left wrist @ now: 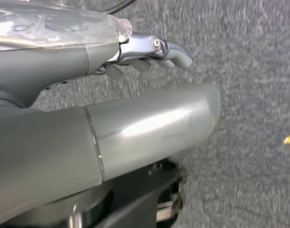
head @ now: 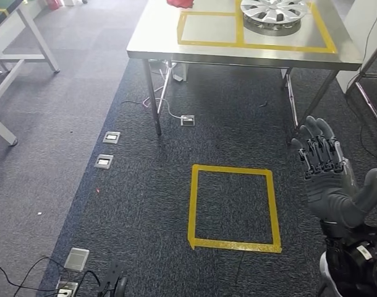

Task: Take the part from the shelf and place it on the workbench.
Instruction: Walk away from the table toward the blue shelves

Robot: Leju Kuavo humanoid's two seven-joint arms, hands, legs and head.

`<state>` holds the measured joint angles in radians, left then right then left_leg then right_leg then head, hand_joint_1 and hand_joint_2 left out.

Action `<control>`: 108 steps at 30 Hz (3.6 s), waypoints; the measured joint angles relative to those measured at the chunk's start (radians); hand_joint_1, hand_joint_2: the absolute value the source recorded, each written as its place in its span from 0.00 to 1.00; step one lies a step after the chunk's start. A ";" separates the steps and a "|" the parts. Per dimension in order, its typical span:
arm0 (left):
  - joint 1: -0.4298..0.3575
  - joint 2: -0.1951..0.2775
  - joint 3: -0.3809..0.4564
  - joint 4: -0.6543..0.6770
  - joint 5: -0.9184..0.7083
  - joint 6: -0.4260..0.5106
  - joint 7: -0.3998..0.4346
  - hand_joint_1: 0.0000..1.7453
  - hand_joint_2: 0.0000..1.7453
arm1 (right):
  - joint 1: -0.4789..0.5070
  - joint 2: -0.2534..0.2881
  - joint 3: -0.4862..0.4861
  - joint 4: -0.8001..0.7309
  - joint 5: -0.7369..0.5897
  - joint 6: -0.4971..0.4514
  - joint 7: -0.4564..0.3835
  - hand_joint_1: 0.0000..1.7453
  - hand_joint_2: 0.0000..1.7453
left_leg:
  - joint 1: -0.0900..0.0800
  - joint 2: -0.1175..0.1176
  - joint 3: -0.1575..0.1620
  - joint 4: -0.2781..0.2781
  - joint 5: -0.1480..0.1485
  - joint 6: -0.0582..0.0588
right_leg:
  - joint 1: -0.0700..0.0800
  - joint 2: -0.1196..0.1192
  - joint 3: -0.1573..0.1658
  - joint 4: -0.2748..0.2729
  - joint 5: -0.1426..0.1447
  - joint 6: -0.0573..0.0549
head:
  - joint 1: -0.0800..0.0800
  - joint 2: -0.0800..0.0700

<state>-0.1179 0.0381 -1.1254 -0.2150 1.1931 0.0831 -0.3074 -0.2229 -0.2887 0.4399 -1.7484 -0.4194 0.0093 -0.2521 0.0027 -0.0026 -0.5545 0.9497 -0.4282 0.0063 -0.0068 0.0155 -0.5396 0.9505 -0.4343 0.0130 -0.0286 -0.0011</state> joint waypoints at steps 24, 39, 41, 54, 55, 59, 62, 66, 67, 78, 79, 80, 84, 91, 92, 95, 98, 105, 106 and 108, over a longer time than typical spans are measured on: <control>-0.005 0.000 0.000 0.000 -0.018 -0.017 -0.003 0.00 0.00 | 0.031 0.000 -0.032 -0.018 0.018 -0.015 -0.005 0.00 0.00 | 0.003 -0.001 0.001 0.000 -0.001 0.010 | 0.001 -0.001 0.006 -0.011 0.004 0.020 | 0.001 0.000; -0.009 0.003 0.000 0.000 -0.018 -0.016 0.001 0.00 0.00 | 0.032 -0.002 -0.037 -0.028 0.018 -0.011 -0.001 0.00 0.00 | 0.017 0.016 0.029 -0.037 0.007 0.032 | -0.017 -0.007 -0.134 0.285 -0.122 0.054 | 0.005 0.000; -0.009 0.002 0.000 0.000 -0.020 -0.015 0.001 0.00 0.00 | 0.032 -0.002 -0.037 -0.028 0.018 -0.011 -0.001 0.00 0.00 | 0.025 0.016 0.032 -0.027 -0.002 0.019 | -0.027 -0.013 -0.091 0.193 -0.056 0.065 | 0.006 0.000; -0.004 0.004 0.000 0.001 -0.017 -0.006 0.001 0.00 0.00 | 0.018 -0.002 -0.032 -0.026 0.018 -0.005 -0.001 0.00 0.00 | 0.021 0.010 -0.140 0.319 -0.147 -0.019 | -0.015 -0.003 -0.019 0.028 -0.005 0.007 | -0.009 0.000; -0.003 0.004 0.000 0.001 -0.017 -0.006 0.001 0.00 0.00 | 0.018 -0.002 -0.032 -0.026 0.018 -0.005 -0.001 0.00 0.00 | 0.017 0.009 -0.140 0.307 -0.127 -0.011 | -0.010 -0.001 -0.018 0.028 -0.006 0.005 | -0.010 0.000; -0.003 0.008 0.000 0.001 -0.017 -0.006 0.001 0.00 0.00 | 0.012 -0.002 -0.032 -0.025 0.018 -0.005 -0.001 0.00 0.00 | -0.008 -0.003 -0.035 0.058 -0.007 0.037 | 0.002 0.009 -0.014 0.027 -0.008 0.005 | -0.013 0.000; -0.004 0.007 0.000 0.001 -0.017 -0.005 0.000 0.00 0.00 | 0.012 -0.002 -0.032 -0.026 0.018 -0.005 -0.001 0.00 0.00 | -0.013 -0.002 -0.022 0.020 -0.001 0.042 | 0.002 0.012 -0.014 0.023 -0.010 0.016 | -0.012 0.000; -0.004 0.004 0.000 0.001 -0.016 -0.005 0.000 0.00 0.00 | 0.011 -0.002 -0.032 -0.026 0.018 -0.005 -0.001 0.00 0.00 | -0.003 0.007 -0.006 -0.006 0.009 0.045 | 0.001 -0.002 -0.063 0.144 -0.085 0.032 | -0.004 0.000; -0.004 0.004 0.000 0.001 -0.016 -0.005 0.000 0.00 0.00 | 0.011 -0.002 -0.032 -0.026 0.018 -0.005 -0.001 0.00 0.00 | -0.003 0.008 -0.006 -0.006 0.009 0.048 | -0.001 -0.003 -0.096 0.217 -0.120 0.036 | -0.001 0.000; -0.003 0.000 0.000 0.001 -0.016 -0.005 0.001 0.00 0.00 | 0.013 -0.002 -0.032 -0.024 0.018 -0.005 -0.001 0.00 0.00 | -0.006 0.013 -0.005 0.022 -0.010 0.016 | -0.005 -0.016 -0.005 0.018 -0.008 0.012 | 0.001 0.000; -0.003 0.001 0.000 0.001 -0.016 -0.005 0.001 0.00 0.00 | 0.012 -0.002 -0.032 -0.024 0.018 -0.005 -0.001 0.00 0.00 | -0.005 0.012 -0.011 0.038 -0.022 0.010 | -0.007 -0.016 -0.004 0.015 -0.006 0.007 | 0.000 0.000; -0.004 0.001 0.000 0.001 -0.015 -0.005 0.001 0.00 0.00 | 0.012 -0.002 -0.032 -0.024 0.018 -0.005 -0.001 0.00 0.00 | -0.003 0.011 -0.026 0.073 -0.044 0.004 | -0.010 -0.016 -0.003 0.012 -0.004 0.002 | -0.001 0.000; -0.002 0.000 0.000 0.001 -0.014 -0.005 0.001 0.00 0.00 | 0.013 -0.002 -0.030 -0.024 0.018 -0.004 0.000 0.00 0.00 | 0.005 0.008 -0.141 0.310 -0.147 -0.014 | -0.012 -0.014 -0.005 0.011 -0.002 -0.005 | -0.006 0.000; -0.003 0.002 0.000 0.001 -0.012 -0.005 0.001 0.00 0.00 | 0.010 -0.002 -0.029 -0.024 0.018 -0.003 0.001 0.00 0.00 | 0.004 0.000 -0.009 0.018 -0.007 0.001 | -0.009 0.000 -0.002 0.010 -0.005 0.017 | -0.006 0.000; -0.003 0.002 0.000 0.001 -0.012 -0.005 0.001 0.00 0.00 | 0.009 -0.002 -0.029 -0.024 0.018 -0.002 0.001 0.00 0.00 | 0.002 0.000 -0.010 0.017 -0.006 0.007 | -0.009 0.001 -0.001 0.008 -0.005 0.024 | -0.006 0.000; -0.004 0.001 0.000 0.001 -0.011 -0.005 0.001 0.00 0.00 | 0.008 -0.002 -0.031 -0.024 0.018 -0.002 0.001 0.00 0.00 | 0.006 0.003 -0.003 0.002 0.001 0.028 | -0.012 -0.003 -0.014 0.044 -0.033 0.040 | -0.003 0.000; -0.004 0.000 0.000 0.001 -0.010 -0.005 0.001 0.00 0.00 | 0.008 -0.002 -0.031 -0.024 0.018 -0.002 0.001 0.00 0.00 | 0.002 0.006 0.000 -0.002 0.002 0.038 | -0.012 -0.007 -0.103 0.239 -0.130 0.045 | 0.003 0.000; -0.003 -0.002 0.000 0.001 -0.008 -0.005 0.001 0.00 0.00 | 0.004 -0.002 -0.031 -0.023 0.018 -0.002 0.001 0.00 0.00 | -0.008 0.007 0.005 0.008 -0.008 0.033 | -0.003 -0.021 -0.006 0.032 -0.008 0.023 | 0.005 0.000; -0.002 -0.003 0.000 0.001 -0.007 -0.005 0.001 0.00 0.00 | 0.003 -0.002 -0.031 -0.023 0.018 -0.002 0.001 0.00 0.00 | -0.009 0.008 0.003 0.010 -0.008 0.030 | 0.000 -0.023 0.000 0.013 -0.006 0.019 | 0.005 0.000; -0.002 -0.003 0.000 0.001 -0.007 -0.004 0.001 0.00 0.00 | 0.002 -0.002 -0.031 -0.024 0.018 -0.002 0.001 0.00 0.00 | -0.010 0.012 0.002 0.009 -0.008 0.021 | 0.000 -0.020 0.001 0.007 -0.003 0.013 | 0.005 0.000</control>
<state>-0.1199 0.0356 -1.1254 -0.2144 1.1863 0.0786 -0.3060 -0.2207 -0.2903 0.4089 -1.7720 -0.4013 0.0072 -0.2515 -0.0069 0.0089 -0.5528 0.9591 -0.4358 0.0276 -0.0067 -0.0040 -0.5388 0.9573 -0.4377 0.0262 -0.0241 -0.0011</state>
